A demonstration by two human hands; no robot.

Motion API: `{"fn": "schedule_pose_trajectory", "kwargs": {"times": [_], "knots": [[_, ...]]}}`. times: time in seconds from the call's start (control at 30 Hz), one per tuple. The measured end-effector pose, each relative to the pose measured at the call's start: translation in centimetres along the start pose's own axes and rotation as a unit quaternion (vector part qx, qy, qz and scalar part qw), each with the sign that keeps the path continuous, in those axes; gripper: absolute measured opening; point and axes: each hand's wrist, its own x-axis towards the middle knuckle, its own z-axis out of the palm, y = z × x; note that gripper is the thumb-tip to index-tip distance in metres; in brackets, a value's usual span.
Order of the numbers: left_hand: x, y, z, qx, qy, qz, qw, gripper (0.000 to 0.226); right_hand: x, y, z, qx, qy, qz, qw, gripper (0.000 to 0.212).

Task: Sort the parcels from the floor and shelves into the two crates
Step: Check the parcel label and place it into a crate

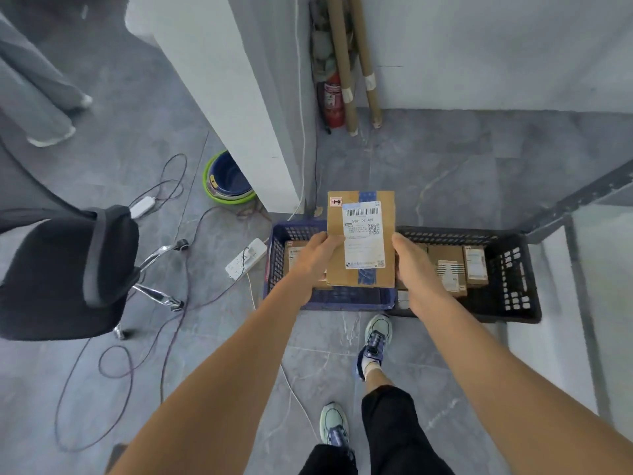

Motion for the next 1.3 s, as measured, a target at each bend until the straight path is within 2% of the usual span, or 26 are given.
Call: {"fn": "schedule_pose_trajectory", "kwargs": {"times": [0.07,0.17,0.3,0.4,0.47,0.53,0.6,0.7,0.73,0.87,1.1,1.17,1.23,1.3], "knots": [[4.0,-0.3,0.4,0.001,0.005,-0.022,1.0,0.05,3.8,0.4,0.2,-0.013,-0.002,0.024,1.0,0.038],[9.5,-1.2,1.0,0.002,0.003,-0.058,0.998,0.044,9.3,1.5,0.5,-0.033,-0.013,0.052,0.998,0.035],[16.0,-3.5,1.7,0.019,0.005,-0.1,0.995,0.058,15.9,4.0,1.3,-0.032,-0.012,0.088,0.996,0.031],[21.6,-6.1,2.3,0.02,0.004,-0.109,0.994,0.043,21.0,7.7,2.0,-0.028,0.0,0.116,0.993,0.032],[25.4,-8.0,2.4,0.019,0.008,-0.131,0.991,0.038,24.7,10.8,2.9,-0.031,0.003,0.132,0.991,0.04],[29.3,-10.7,2.6,0.02,0.009,-0.161,0.987,0.053,28.0,14.1,3.7,-0.025,0.012,0.153,0.988,0.051],[33.0,-13.4,2.7,0.016,0.005,-0.186,0.982,0.065,31.4,17.2,4.5,-0.015,0.007,0.169,0.986,0.052],[38.3,-16.8,3.1,0.036,-0.013,-0.207,0.978,0.074,36.2,21.1,6.1,-0.009,0.031,0.183,0.983,0.072],[39.9,-17.6,3.2,0.045,-0.02,-0.21,0.976,0.076,37.7,22.3,6.5,-0.004,0.034,0.186,0.982,0.07],[46.2,-20.8,3.4,0.092,-0.041,-0.211,0.972,0.073,42.9,25.5,8.2,0.01,0.04,0.198,0.979,0.036],[52.4,-24.3,3.5,0.109,-0.024,-0.203,0.973,0.083,49.0,29.0,10.5,0.008,0.037,0.221,0.975,0.026],[53.1,-24.9,3.6,0.103,-0.022,-0.185,0.977,0.078,49.9,29.8,11.0,0.026,0.04,0.244,0.969,0.033],[53.6,-25.6,3.6,0.092,-0.032,-0.173,0.98,0.07,50.7,30.3,11.4,0.037,0.044,0.256,0.965,0.025],[54.1,-26.1,3.5,0.087,-0.039,-0.178,0.979,0.074,51.7,30.8,11.7,0.046,0.052,0.258,0.964,0.021]]}}
